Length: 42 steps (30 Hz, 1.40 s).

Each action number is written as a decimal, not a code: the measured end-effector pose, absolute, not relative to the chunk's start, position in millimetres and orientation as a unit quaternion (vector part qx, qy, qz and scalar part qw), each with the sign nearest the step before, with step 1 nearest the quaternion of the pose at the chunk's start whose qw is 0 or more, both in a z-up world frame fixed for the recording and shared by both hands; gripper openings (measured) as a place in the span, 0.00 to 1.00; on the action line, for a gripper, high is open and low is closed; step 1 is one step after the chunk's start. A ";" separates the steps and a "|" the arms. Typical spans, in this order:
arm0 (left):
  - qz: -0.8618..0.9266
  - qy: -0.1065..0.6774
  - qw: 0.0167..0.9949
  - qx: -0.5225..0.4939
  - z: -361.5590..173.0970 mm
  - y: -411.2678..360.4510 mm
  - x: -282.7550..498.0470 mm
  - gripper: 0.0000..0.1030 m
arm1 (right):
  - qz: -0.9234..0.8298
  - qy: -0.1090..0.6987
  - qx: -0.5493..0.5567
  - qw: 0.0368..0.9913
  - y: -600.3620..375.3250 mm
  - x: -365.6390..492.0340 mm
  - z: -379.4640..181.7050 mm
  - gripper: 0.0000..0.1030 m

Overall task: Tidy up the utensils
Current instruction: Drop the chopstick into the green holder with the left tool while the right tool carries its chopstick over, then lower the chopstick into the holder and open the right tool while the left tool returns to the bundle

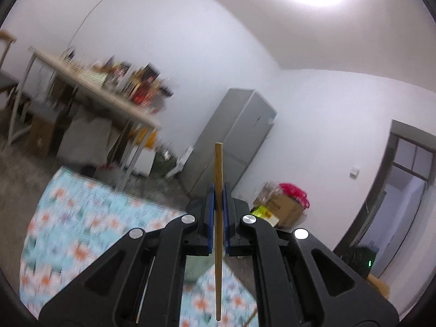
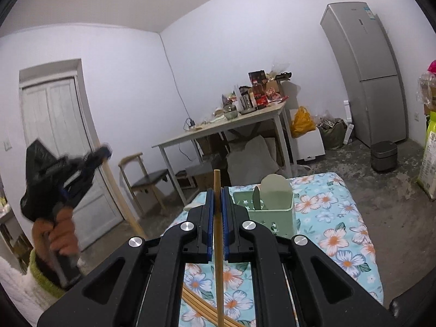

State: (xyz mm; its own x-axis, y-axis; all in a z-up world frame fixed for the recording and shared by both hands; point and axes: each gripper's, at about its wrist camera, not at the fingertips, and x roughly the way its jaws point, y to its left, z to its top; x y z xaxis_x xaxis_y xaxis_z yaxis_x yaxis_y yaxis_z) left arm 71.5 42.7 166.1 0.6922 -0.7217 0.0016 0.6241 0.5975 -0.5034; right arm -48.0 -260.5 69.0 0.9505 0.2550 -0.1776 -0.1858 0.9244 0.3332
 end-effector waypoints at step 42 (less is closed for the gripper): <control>-0.325 0.161 0.922 -0.135 120.1 -40.0 133.2 0.57 | 0.121 0.115 0.192 0.967 -287.0 -21.3 55.5 0.06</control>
State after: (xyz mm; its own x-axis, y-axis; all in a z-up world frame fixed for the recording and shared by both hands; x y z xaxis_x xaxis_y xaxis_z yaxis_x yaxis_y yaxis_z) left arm 133.2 -40.0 120.1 0.7365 -0.6436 -0.2084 0.5568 0.7517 -0.3535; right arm -21.3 -287.0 55.5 0.9446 0.2773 -0.1755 -0.1890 0.8969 0.3998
